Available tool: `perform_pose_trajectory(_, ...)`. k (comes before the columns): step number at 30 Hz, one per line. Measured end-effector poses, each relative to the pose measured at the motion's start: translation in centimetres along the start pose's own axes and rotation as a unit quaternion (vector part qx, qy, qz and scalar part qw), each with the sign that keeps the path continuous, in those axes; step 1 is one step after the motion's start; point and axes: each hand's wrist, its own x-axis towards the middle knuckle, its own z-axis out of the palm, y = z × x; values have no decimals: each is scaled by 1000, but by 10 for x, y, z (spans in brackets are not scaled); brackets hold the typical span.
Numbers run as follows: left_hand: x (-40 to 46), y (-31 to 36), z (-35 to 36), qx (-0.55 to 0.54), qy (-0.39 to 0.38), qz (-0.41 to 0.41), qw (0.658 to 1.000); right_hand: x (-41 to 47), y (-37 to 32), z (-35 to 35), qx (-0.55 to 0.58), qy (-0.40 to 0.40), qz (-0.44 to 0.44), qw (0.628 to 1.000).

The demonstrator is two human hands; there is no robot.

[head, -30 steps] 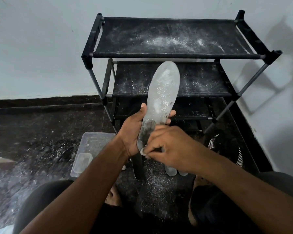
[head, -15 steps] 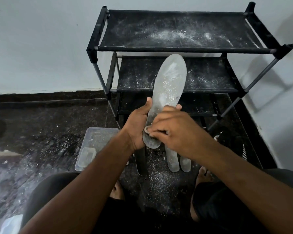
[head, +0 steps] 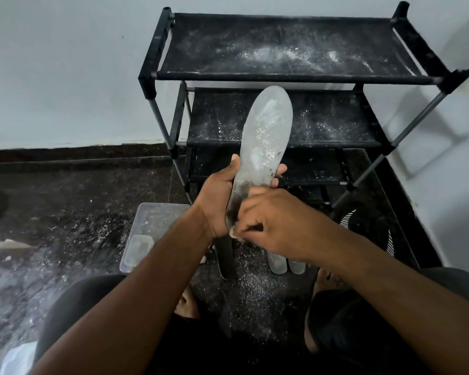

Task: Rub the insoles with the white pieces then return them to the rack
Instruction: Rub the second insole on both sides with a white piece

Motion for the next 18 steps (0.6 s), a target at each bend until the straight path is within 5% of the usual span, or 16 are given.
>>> perform_pose_trajectory(6,3,-2,4,18,-13,-8,1000,2,-5,-6,-42,79,-3,996)
perform_pose_trajectory(11,2,0,-3,-18,-13,2,1000,-7,4,-7,-31,-13,37,999)
perform_pose_trajectory(15,4,-1,0,-15,-24,5,1000,-5,1,-10,-50,54,22,997)
perform_pose_trajectory(18,4,0,-2,-25,-27,-1,999,-3,-1,-6,-10,22,15,1000)
